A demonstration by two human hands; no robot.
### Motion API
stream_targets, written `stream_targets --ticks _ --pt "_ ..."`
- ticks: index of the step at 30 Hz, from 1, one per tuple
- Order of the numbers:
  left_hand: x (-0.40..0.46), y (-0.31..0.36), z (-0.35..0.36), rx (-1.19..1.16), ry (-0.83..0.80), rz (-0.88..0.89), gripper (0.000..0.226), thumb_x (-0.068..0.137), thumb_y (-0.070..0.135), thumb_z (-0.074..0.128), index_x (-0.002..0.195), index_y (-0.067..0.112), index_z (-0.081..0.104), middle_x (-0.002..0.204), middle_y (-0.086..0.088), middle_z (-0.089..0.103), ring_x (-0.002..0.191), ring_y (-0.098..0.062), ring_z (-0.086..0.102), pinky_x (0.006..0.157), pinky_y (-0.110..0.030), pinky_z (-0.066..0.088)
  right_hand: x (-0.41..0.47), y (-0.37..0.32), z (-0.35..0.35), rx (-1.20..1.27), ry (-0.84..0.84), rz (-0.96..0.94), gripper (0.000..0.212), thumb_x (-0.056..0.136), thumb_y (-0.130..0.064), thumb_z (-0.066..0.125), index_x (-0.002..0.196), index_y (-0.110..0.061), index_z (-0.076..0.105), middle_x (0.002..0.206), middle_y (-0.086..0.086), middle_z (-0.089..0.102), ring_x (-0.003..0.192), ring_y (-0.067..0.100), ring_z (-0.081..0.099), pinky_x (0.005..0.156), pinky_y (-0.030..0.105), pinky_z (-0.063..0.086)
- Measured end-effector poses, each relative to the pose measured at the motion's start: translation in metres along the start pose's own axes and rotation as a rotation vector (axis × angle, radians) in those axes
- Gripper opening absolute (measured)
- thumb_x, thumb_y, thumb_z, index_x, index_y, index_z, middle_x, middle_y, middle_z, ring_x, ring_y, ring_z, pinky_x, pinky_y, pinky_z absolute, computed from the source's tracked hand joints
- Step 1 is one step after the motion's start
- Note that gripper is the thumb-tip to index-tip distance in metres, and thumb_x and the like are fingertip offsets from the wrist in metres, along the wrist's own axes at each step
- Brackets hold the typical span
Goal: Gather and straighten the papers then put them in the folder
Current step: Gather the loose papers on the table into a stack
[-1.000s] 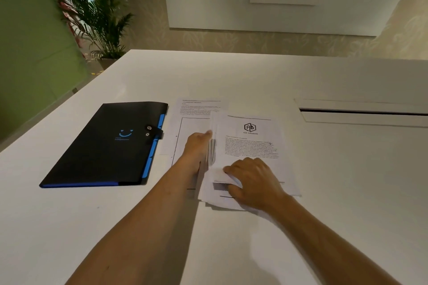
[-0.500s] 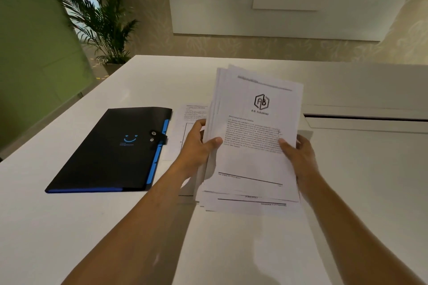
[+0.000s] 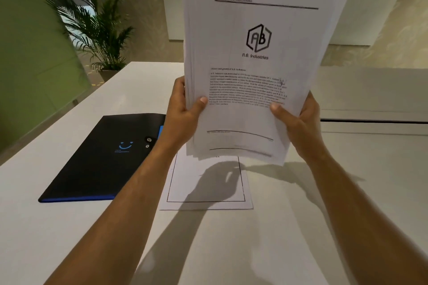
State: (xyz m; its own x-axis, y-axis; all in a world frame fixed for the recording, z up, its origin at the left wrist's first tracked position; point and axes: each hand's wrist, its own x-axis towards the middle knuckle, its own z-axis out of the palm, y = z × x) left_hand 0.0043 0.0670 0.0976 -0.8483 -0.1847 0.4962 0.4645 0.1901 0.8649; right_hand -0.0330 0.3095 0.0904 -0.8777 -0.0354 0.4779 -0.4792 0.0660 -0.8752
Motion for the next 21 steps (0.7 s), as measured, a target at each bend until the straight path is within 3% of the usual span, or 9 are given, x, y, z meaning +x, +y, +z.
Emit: stream_targets --ticks 3,5,9,11,17,21 --pt "-0.011 -0.01 -0.001 -0.024 0.057 -0.054 0.045 0.085 0.018 0.059 0.124 0.024 0.038 0.125 -0.007 0.053 0.111 -0.026 0.06 0.083 -0.037 0.058 -0.01 0.012 0.003 0.013 -0.007 0.094 0.057 0.07 -0.016 0.072 0.122 -0.023 0.049 0.118 0.006 0.065 0.103 0.024 0.068 0.081 0.04 0.06" --pt "-0.019 -0.021 -0.001 -0.046 0.071 -0.13 0.045 0.085 0.013 0.057 0.125 0.022 0.039 0.121 -0.006 0.056 0.111 -0.026 0.06 0.082 -0.038 0.059 -0.02 0.022 0.009 0.046 -0.026 0.151 0.057 0.067 -0.013 0.069 0.119 -0.02 0.047 0.116 0.009 0.066 0.1 0.024 0.069 0.078 0.039 0.06" --pt "-0.029 -0.03 0.012 -0.042 0.095 -0.189 0.041 0.093 0.0 0.049 0.129 0.016 0.039 0.122 -0.009 0.055 0.109 -0.025 0.058 0.073 -0.024 0.059 -0.031 0.029 0.028 0.023 0.024 0.188 0.048 0.072 -0.003 0.067 0.113 -0.019 0.048 0.101 -0.005 0.065 0.088 0.008 0.066 0.063 0.014 0.053" --pt "-0.03 -0.028 0.017 -0.043 0.124 -0.177 0.039 0.095 0.002 0.047 0.129 0.018 0.039 0.12 -0.007 0.055 0.106 -0.024 0.058 0.068 -0.018 0.056 -0.032 0.031 0.032 0.011 0.064 0.188 0.043 0.08 0.005 0.065 0.114 -0.016 0.049 0.101 -0.003 0.064 0.088 0.009 0.064 0.059 0.01 0.051" --pt "-0.03 -0.028 0.018 -0.074 0.151 -0.174 0.034 0.096 0.004 0.046 0.126 0.021 0.041 0.119 -0.008 0.056 0.105 -0.024 0.059 0.065 -0.016 0.055 -0.029 0.038 0.027 -0.04 0.045 0.144 0.035 0.089 0.0 0.063 0.115 -0.018 0.05 0.106 -0.003 0.063 0.095 0.016 0.064 0.064 0.013 0.054" --pt "-0.03 -0.031 0.021 -0.101 0.16 -0.159 0.037 0.094 0.007 0.05 0.126 0.024 0.042 0.12 -0.007 0.056 0.105 -0.024 0.058 0.066 -0.015 0.055 -0.034 0.037 0.032 0.03 0.085 0.141 0.043 0.085 0.0 0.064 0.119 -0.017 0.045 0.109 -0.001 0.06 0.097 0.011 0.062 0.066 0.01 0.052"
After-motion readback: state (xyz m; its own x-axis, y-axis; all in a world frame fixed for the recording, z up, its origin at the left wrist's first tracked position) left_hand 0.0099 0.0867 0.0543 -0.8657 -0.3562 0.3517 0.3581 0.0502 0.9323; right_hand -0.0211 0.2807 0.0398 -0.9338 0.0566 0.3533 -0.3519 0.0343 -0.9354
